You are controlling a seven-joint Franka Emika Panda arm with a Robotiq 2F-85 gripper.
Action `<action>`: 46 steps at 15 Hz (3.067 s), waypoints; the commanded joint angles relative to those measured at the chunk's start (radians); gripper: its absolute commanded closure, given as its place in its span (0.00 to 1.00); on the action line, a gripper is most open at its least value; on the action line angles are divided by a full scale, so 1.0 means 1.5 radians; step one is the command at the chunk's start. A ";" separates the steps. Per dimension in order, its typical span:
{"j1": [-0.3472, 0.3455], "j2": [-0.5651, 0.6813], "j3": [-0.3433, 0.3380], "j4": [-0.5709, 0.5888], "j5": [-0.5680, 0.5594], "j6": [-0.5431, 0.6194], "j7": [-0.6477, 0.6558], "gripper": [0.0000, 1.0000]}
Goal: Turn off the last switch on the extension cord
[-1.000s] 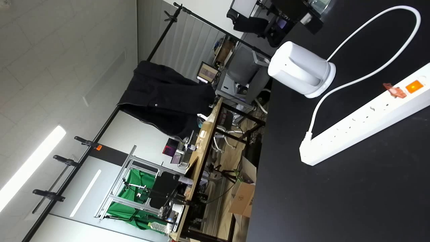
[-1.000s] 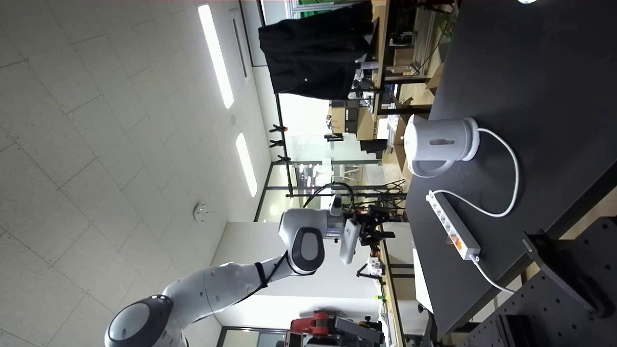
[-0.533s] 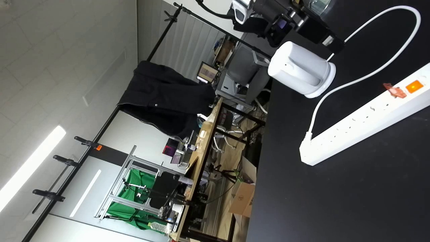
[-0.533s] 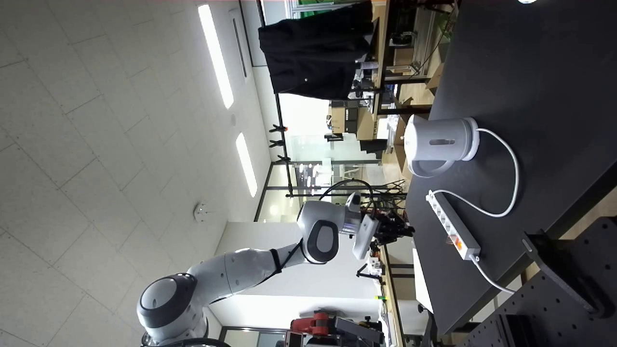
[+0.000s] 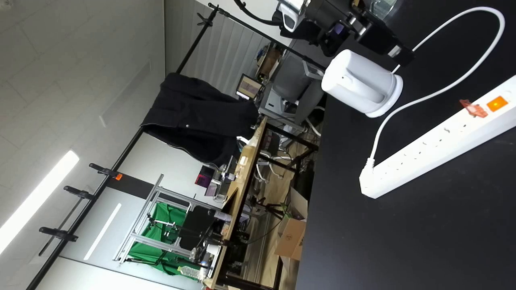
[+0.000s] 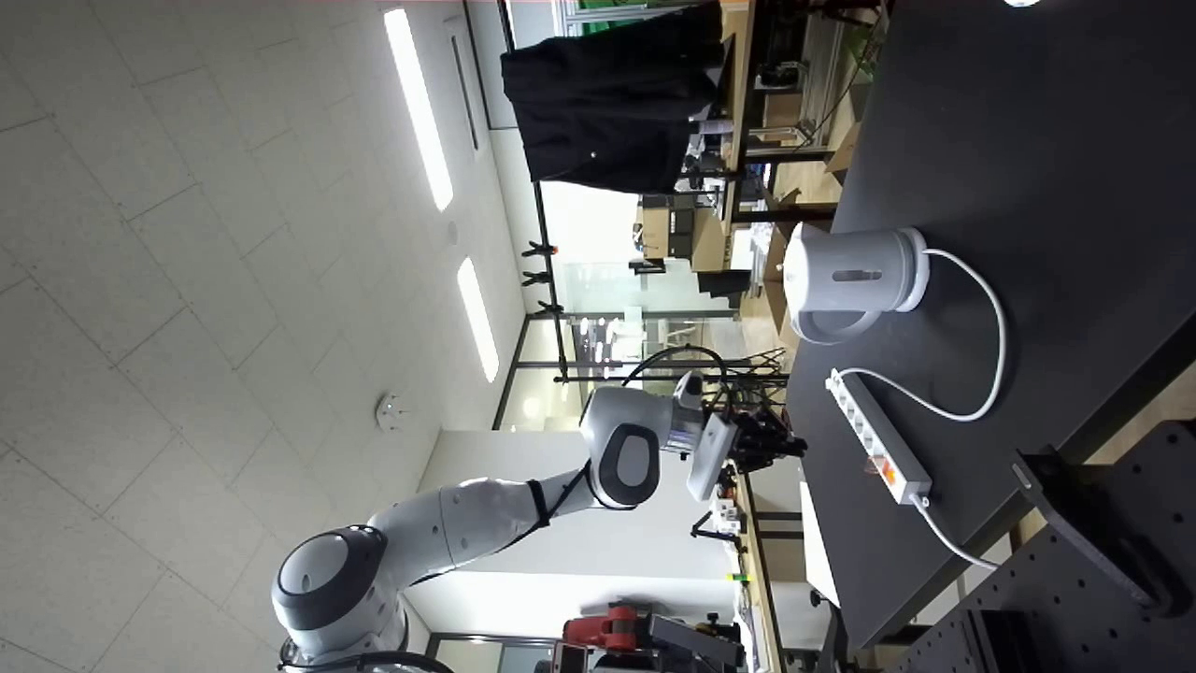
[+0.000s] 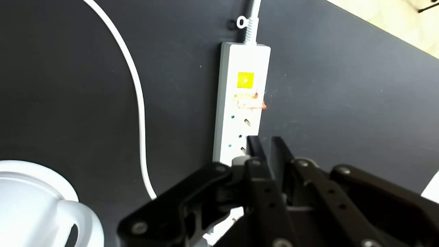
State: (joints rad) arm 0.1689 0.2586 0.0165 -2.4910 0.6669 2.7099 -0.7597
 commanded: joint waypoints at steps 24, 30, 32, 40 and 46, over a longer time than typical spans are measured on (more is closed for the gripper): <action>-0.235 0.242 0.229 0.043 -0.253 0.140 0.183 1.00; -0.269 0.294 0.259 0.061 -0.293 0.185 0.208 1.00; -0.282 0.308 0.268 0.061 -0.313 0.214 0.215 1.00; -0.301 0.336 0.276 0.058 -0.406 0.266 0.269 1.00; -0.132 0.293 0.153 0.036 -0.419 0.288 0.373 1.00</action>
State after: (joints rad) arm -0.1954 0.7180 0.3729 -2.4174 0.0682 3.0974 -0.3218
